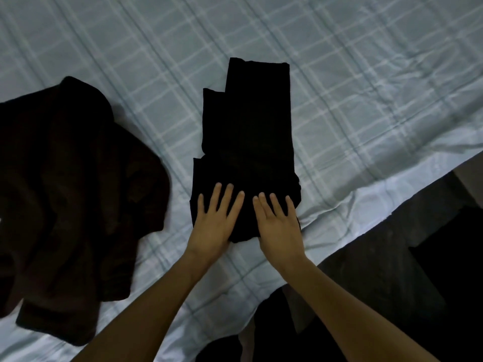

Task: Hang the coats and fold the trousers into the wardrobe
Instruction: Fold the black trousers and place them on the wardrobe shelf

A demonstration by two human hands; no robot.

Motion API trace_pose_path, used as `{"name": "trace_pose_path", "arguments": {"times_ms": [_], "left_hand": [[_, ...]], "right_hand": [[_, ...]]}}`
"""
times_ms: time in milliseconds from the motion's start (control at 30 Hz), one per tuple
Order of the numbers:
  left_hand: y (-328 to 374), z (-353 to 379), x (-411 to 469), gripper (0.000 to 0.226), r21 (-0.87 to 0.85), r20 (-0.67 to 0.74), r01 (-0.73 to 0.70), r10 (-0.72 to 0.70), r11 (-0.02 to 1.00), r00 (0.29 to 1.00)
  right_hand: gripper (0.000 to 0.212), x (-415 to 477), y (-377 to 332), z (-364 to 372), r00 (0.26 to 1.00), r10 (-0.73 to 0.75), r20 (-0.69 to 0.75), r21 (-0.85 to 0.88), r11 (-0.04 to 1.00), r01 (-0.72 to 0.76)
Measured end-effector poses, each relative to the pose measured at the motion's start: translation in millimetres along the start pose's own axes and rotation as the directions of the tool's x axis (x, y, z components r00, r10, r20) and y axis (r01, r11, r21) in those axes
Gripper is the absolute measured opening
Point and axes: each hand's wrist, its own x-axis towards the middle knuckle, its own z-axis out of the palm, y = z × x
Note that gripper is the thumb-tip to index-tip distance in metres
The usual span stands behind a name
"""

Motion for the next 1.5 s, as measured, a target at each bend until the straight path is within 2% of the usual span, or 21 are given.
{"name": "trace_pose_path", "arguments": {"times_ms": [167, 233, 300, 367, 433, 500, 667, 833, 967, 1033, 1133, 1167, 1233, 1300, 1400, 1500], "left_hand": [[0.2, -11.3, -2.2, 0.100, -0.079, -0.043, -0.043, 0.040, 0.996, 0.998], [-1.6, -22.0, -9.7, 0.092, -0.133, -0.006, -0.073, 0.073, 0.988, 0.997], [-2.0, -32.4, -27.8, 0.086, -0.233, 0.118, -0.090, 0.120, 0.968, 0.986], [0.3, -41.6, -55.9, 0.082, -0.336, 0.197, -0.088, 0.161, 0.938, 0.967], [3.7, -50.4, -83.2, 0.079, -0.395, 0.266, -0.061, 0.178, 0.917, 0.947], [4.8, -59.0, -100.5, 0.076, -0.415, 0.325, -0.054, 0.204, 0.908, 0.924], [-4.1, -94.1, -89.7, 0.070, -0.462, 0.362, -0.007, 0.196, 0.887, 0.911], [-12.5, -132.7, -35.4, 0.047, -0.567, 0.230, 0.045, 0.106, 0.822, 0.967], [-16.5, -147.7, 18.6, 0.063, -0.543, 0.145, 0.064, 0.019, 0.837, 0.989], [-14.7, -147.5, 43.2, 0.062, -0.523, 0.077, 0.059, -0.022, 0.850, 0.997], [-11.5, -134.8, 76.9, 0.039, -0.492, -0.236, 0.002, -0.135, 0.871, 0.962], [-11.3, -126.9, 85.2, 0.033, -0.462, -0.292, 0.014, -0.167, 0.887, 0.942], [-11.7, -106.9, 93.1, 0.036, -0.354, -0.251, 0.059, -0.155, 0.934, 0.955], [-8.4, -86.7, 87.0, 0.054, -0.243, -0.130, 0.067, -0.101, 0.968, 0.986], [-4.6, -71.8, 74.2, 0.076, -0.187, -0.060, 0.066, -0.078, 0.980, 0.995], [-4.0, -61.4, 63.9, 0.092, -0.113, -0.042, -0.024, 0.019, 0.993, 0.999]], "right_hand": [[0.061, -4.2, 5.6, -7.7, 0.995, -0.014, -0.099, 0.086, 0.996, 0.023], [0.055, -16.1, 0.9, -15.5, 0.996, 0.007, -0.092, 0.108, 0.994, 0.003], [0.045, -34.2, -7.2, -27.8, 1.000, -0.004, -0.020, 0.116, 0.993, 0.006], [0.039, -56.0, -18.7, -42.7, 0.987, -0.048, 0.155, 0.163, 0.986, 0.022], [0.046, -77.3, -28.4, -56.7, 0.947, -0.088, 0.309, 0.239, 0.971, 0.013], [0.049, -95.2, -36.6, -67.7, 0.930, -0.104, 0.351, 0.303, 0.953, -0.008], [0.046, -96.5, -31.8, -93.6, 0.964, -0.051, 0.260, 0.432, 0.899, -0.069], [0.037, -50.0, -1.1, -112.5, 0.997, 0.055, 0.055, 0.410, 0.909, -0.073], [0.022, -1.1, 28.9, -125.0, 0.973, 0.218, -0.075, 0.418, 0.893, -0.168], [0.020, 22.3, 40.0, -129.8, 0.955, 0.266, -0.133, 0.417, 0.889, -0.190], [0.026, 52.5, 52.4, -127.3, 0.908, 0.376, -0.185, 0.476, 0.843, -0.252], [0.029, 60.1, 56.3, -123.0, 0.903, 0.387, -0.185, 0.501, 0.828, -0.252], [0.037, 69.7, 62.3, -109.7, 0.936, 0.319, -0.147, 0.516, 0.832, -0.203], [0.050, 71.5, 63.1, -93.4, 0.982, 0.184, -0.040, 0.475, 0.868, -0.143], [0.077, 61.7, 52.5, -67.9, 0.994, 0.023, 0.110, 0.401, 0.914, -0.066], [0.103, 49.4, 43.8, -44.3, 0.985, 0.014, 0.170, 0.315, 0.947, -0.068]]}}
